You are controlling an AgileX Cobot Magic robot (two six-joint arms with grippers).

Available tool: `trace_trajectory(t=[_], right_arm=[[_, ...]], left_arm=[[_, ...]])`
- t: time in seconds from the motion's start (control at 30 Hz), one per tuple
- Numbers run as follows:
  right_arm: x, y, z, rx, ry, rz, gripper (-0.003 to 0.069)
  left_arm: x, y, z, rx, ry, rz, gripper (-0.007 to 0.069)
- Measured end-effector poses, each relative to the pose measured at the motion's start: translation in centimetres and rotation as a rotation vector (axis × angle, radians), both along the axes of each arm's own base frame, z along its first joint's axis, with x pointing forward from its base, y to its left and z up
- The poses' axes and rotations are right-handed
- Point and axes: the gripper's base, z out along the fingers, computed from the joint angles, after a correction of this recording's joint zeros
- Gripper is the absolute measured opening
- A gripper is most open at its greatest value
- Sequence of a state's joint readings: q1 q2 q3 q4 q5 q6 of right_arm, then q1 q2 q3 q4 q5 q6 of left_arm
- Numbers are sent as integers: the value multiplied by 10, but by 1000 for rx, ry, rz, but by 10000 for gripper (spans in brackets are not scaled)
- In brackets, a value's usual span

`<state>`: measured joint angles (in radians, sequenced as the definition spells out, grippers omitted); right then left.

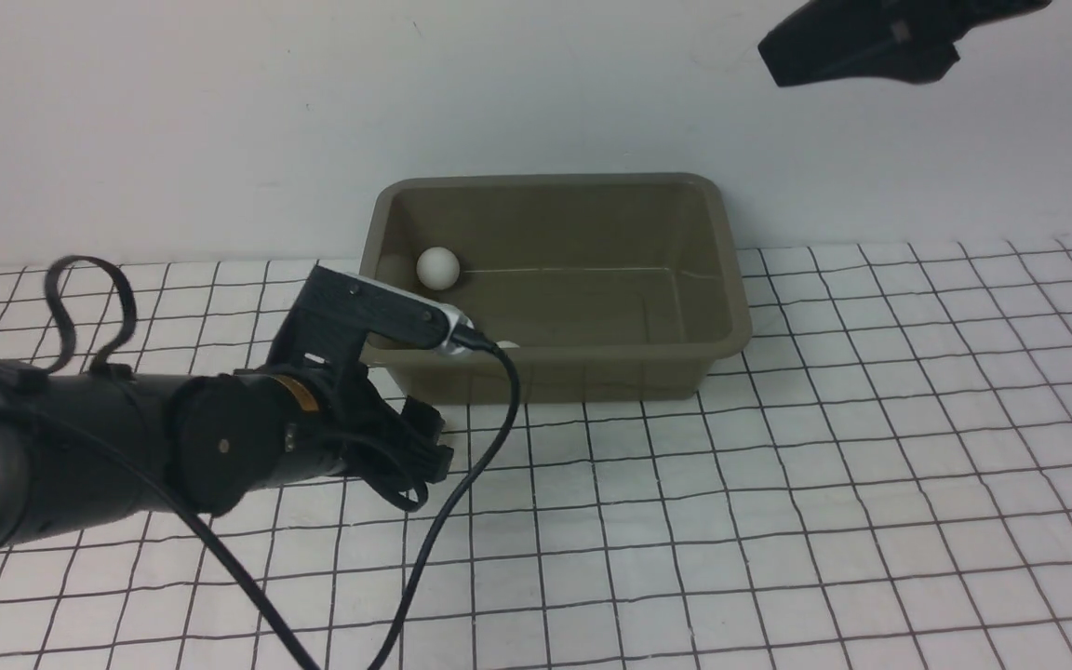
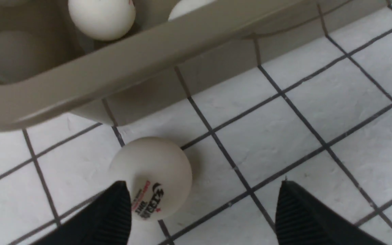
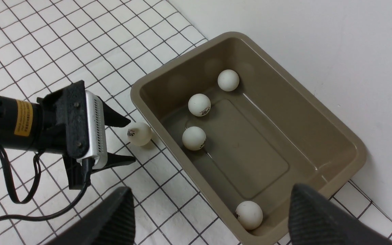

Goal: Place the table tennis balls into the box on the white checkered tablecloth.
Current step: 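Reach for and grasp a ping pong ball on the table beside the basket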

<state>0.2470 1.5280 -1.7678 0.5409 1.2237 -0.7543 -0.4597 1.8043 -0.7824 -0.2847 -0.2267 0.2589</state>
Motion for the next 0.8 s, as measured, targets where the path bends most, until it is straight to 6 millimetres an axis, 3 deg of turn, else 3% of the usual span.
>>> trace_trajectory(t=[0.37,0.5,0.8], right_arm=[[0,0,0,-4,5,3,547],[0,0,-1,-5,5,3,547],[-1,0,-1,-8,10,5,547]], left_arm=[[12,0,-35,18,-66,34,496],[16,0,-34,8,-123,44,330],[13,0,-33,13,-80,38,342]])
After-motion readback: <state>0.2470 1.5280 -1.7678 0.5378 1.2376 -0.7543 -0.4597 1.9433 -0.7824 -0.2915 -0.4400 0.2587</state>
